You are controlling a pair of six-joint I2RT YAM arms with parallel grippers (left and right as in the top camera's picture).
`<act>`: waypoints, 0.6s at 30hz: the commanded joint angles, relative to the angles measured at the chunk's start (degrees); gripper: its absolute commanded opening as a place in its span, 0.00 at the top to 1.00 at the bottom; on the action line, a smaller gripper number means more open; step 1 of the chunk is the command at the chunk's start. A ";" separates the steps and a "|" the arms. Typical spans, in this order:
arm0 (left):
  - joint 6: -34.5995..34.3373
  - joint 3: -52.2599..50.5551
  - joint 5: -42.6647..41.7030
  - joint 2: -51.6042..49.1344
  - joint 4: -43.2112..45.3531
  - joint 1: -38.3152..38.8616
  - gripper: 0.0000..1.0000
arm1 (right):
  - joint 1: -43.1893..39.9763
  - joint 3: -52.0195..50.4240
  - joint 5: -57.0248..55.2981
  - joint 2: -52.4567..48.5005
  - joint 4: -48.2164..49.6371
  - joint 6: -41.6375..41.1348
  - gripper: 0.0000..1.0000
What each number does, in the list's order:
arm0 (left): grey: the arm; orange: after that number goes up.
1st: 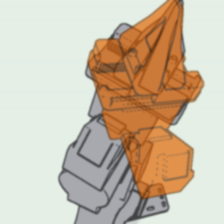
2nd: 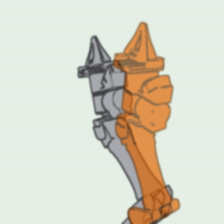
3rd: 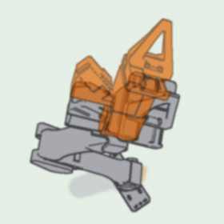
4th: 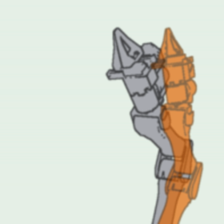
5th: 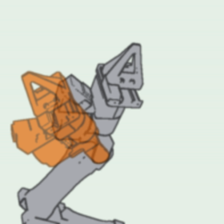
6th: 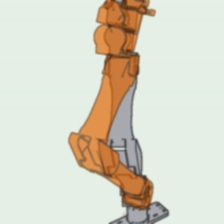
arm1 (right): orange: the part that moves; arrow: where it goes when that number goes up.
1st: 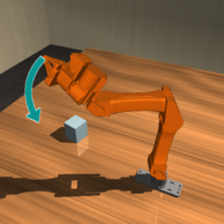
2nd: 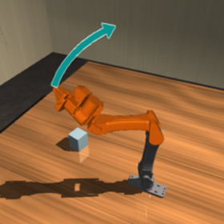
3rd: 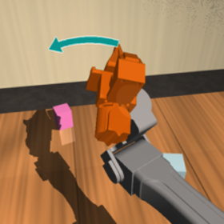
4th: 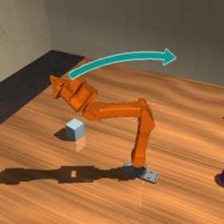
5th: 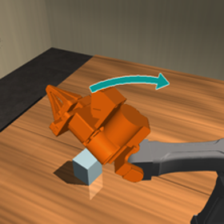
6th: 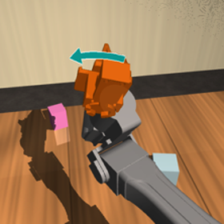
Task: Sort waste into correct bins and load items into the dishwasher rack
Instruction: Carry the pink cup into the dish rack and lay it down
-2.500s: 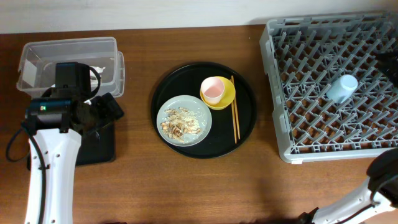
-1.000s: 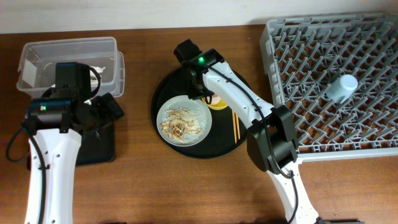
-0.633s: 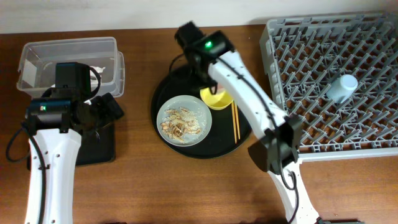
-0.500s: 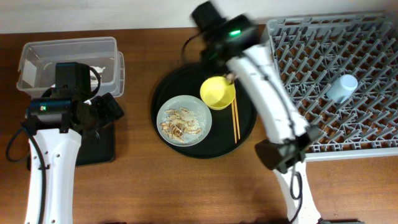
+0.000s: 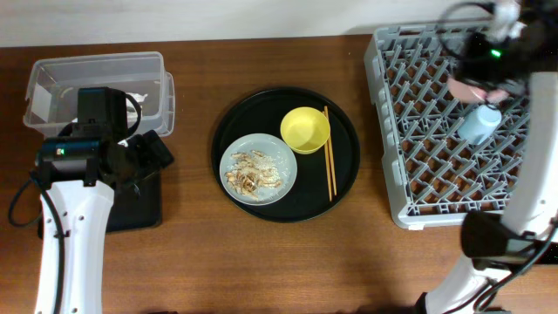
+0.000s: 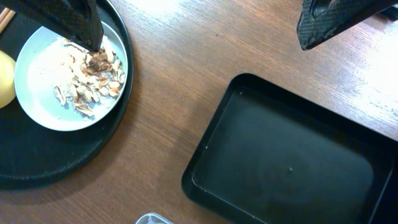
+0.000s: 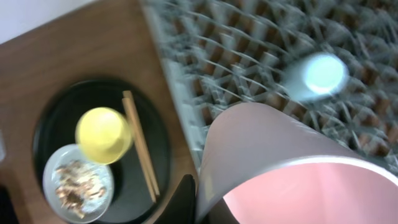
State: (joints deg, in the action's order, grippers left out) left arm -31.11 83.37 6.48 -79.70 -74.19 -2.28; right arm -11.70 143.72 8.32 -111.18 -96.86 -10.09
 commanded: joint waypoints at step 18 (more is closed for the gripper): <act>-0.57 0.04 0.87 0.76 -0.04 -0.24 0.01 | -26.25 -52.70 64.13 -1.16 29.05 27.19 0.96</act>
State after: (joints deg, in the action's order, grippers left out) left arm -31.11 83.35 6.48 -79.70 -74.19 -2.28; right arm -37.76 94.32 64.18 -111.70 -69.65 15.70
